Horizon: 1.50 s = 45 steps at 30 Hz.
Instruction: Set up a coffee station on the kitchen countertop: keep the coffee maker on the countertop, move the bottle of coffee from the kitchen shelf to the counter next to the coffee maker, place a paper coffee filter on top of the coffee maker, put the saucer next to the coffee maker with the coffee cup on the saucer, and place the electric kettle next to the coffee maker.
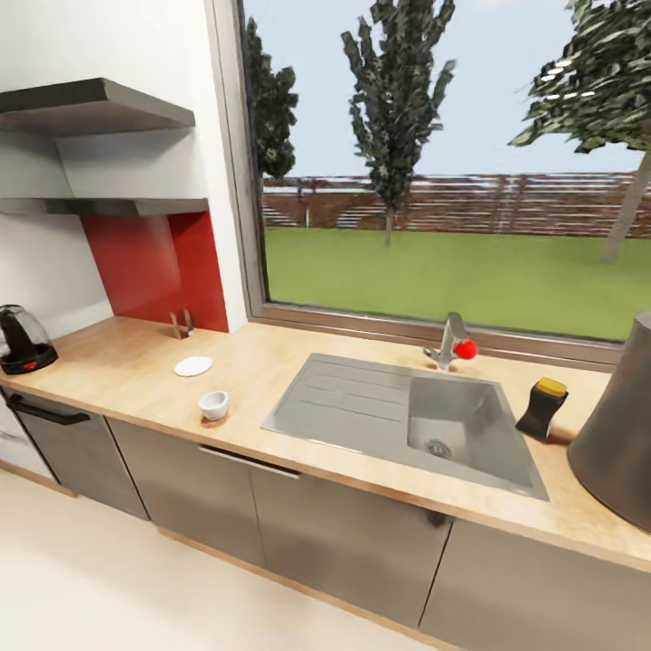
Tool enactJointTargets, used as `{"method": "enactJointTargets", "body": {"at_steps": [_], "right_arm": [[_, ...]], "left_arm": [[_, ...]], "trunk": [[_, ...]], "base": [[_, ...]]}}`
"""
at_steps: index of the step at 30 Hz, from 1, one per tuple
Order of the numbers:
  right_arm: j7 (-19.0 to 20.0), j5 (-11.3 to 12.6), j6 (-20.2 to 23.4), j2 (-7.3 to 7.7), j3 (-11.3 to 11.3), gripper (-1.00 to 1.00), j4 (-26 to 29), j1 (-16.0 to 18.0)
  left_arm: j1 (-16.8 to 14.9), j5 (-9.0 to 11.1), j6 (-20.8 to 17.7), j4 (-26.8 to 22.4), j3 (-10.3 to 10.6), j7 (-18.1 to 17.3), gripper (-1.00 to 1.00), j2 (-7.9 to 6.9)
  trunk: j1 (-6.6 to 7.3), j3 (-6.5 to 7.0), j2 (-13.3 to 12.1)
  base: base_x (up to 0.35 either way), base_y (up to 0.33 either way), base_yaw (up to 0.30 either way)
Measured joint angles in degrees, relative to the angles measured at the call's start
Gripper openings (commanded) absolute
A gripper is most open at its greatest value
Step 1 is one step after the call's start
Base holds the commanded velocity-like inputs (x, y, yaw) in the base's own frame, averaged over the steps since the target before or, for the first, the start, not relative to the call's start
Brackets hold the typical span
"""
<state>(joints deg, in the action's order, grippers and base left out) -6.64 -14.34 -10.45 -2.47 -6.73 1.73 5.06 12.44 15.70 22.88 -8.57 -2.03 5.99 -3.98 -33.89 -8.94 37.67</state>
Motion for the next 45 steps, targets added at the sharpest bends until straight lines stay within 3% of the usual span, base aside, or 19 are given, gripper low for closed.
{"method": "enactJointTargets", "body": {"at_steps": [9,18,45], "right_arm": [[0.04,-0.01,0.00,-0.24,0.00,1.00,0.00,-0.08],[0.12,-0.28,0.08,0.12,0.22,1.00,0.16,-0.09],[0.21,-0.06,-0.23,0.03,0.08,1.00,0.35,-0.09]], "left_arm": [[-0.07,-0.32,0.30,0.06,-0.04,0.07,1.00,-0.82],[-0.07,-0.84,0.29,-0.03,0.43,-0.12,1.00,-0.81],[-0.07,-0.75,0.31,-0.02,0.33,-0.05,1.00,-0.69]], "trunk": [[0.00,-0.40,0.00],[0.02,-0.48,0.01],[0.03,-0.49,0.01]], "base": [[0.004,0.290,0.243],[0.100,0.324,0.026],[0.238,0.255,0.000]]}}
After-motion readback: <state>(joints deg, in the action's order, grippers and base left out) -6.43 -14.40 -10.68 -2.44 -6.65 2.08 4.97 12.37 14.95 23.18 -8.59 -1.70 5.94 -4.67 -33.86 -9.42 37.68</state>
